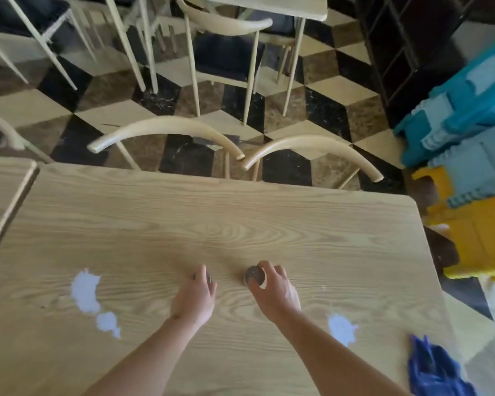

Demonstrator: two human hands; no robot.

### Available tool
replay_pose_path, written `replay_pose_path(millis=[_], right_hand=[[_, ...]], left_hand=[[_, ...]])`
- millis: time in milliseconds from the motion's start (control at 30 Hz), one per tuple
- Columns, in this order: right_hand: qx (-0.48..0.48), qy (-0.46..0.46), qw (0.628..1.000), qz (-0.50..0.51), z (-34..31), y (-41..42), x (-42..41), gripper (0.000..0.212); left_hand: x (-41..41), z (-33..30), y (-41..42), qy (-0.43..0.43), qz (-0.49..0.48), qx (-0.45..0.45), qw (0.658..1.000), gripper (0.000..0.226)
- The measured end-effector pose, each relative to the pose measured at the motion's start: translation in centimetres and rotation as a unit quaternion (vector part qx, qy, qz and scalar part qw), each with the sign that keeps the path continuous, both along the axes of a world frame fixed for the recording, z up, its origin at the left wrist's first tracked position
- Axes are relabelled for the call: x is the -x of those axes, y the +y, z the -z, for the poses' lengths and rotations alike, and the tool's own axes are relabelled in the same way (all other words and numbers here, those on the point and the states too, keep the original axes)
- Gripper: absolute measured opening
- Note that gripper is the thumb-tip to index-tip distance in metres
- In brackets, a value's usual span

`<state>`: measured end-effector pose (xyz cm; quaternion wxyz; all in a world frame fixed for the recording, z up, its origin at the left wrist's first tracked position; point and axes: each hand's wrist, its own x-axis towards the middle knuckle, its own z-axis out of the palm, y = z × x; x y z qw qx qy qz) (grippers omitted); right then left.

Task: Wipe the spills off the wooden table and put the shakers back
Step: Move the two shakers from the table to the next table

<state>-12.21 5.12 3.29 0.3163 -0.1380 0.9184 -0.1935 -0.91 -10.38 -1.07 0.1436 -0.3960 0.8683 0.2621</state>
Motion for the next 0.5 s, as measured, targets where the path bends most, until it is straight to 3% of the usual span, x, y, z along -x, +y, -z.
replay_pose_path(millis=[200, 333, 500], right_hand=[[0.083, -0.025, 0.995, -0.039, 1.2, 0.4, -2.4, 0.045], [0.069, -0.037, 0.992, -0.104, 2.8, 2.3, -4.3, 0.058], [-0.004, -0.01, 0.985, -0.174, 3.7, 2.4, -3.5, 0.053]], left_hand=[[-3.9, 0.7, 2.8, 0.016, 0.114, 0.079, 0.99, 0.046], [-5.7, -0.2, 3.8, -0.029, 0.093, 0.047, 0.994, 0.035], [-7.4, -0.6, 5.9, -0.025, 0.033, 0.017, 0.999, 0.039]])
